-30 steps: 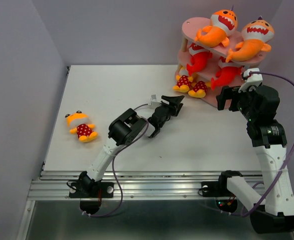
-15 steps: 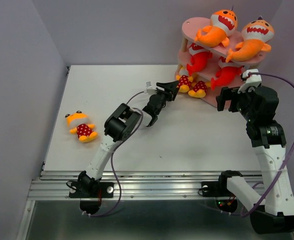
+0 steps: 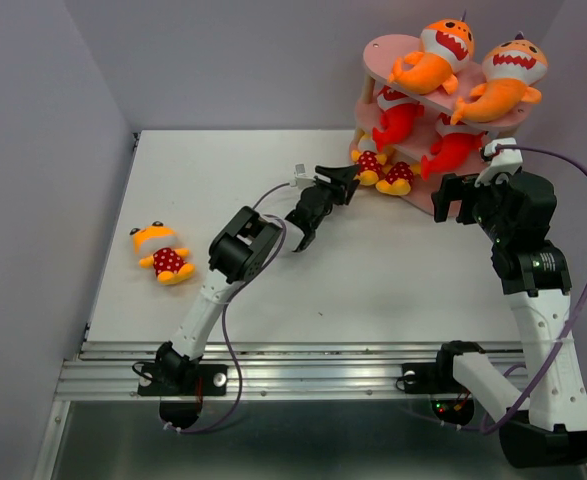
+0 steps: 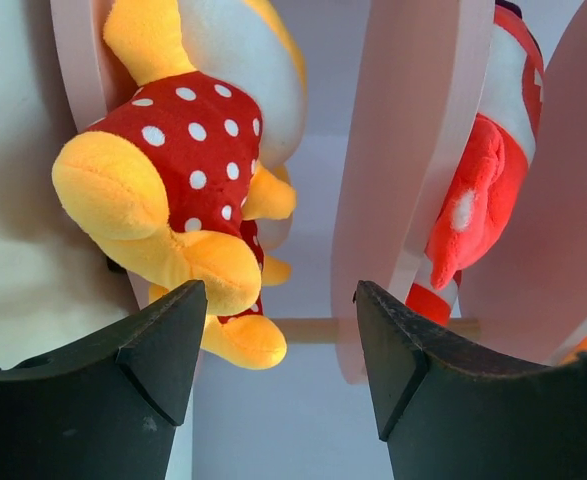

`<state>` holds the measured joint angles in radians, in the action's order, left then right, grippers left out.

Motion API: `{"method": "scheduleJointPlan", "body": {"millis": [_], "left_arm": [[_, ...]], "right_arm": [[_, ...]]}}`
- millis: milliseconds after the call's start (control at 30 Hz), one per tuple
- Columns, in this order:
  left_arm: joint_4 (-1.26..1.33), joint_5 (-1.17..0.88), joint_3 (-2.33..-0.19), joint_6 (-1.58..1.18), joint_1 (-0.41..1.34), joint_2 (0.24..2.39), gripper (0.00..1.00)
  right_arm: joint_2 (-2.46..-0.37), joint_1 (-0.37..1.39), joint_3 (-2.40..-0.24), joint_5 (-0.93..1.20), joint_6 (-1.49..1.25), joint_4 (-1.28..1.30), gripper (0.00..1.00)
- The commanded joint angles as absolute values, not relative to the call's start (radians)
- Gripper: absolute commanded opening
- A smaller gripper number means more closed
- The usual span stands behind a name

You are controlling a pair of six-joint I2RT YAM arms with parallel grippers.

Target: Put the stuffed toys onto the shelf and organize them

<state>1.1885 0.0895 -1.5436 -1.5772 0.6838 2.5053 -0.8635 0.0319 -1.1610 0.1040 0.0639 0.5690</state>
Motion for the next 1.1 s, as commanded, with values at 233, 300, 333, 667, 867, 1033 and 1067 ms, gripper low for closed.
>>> {"method": "scheduleJointPlan", "body": {"millis": [233, 300, 333, 667, 867, 1033, 1067], "left_arm": [[1.2, 0.063, -1.557, -1.571, 0.675, 2.491, 0.75], [1.158, 0.052, -1.569, -1.572, 0.675, 2.493, 0.75], [1.143, 0.048, -1.569, -1.571, 0.675, 2.493, 0.75], [1.062, 0.006, -1.66, -1.572, 0.675, 2.536, 0.72], [1.008, 0.005, -1.729, -1.572, 0.676, 2.565, 0.67], [1.009, 0.005, -1.74, -1.577, 0.677, 2.572, 0.55], [1.012, 0.005, -1.743, -1.578, 0.676, 2.574, 0.54]], "right_arm": [[-0.847, 0.023, -1.154, 0.089, 0.075, 0.531, 1.0], [-0.847, 0.023, -1.154, 0.087, 0.075, 0.531, 1.0], [-0.848, 0.023, -1.154, 0.087, 0.075, 0.531, 1.0], [-0.844, 0.023, -1.146, 0.084, 0.077, 0.529, 1.0], [-0.842, 0.023, -1.144, 0.08, 0.08, 0.531, 1.0], [-0.842, 0.023, -1.143, 0.078, 0.08, 0.528, 1.0], [-0.841, 0.023, -1.141, 0.078, 0.08, 0.529, 1.0]]}}
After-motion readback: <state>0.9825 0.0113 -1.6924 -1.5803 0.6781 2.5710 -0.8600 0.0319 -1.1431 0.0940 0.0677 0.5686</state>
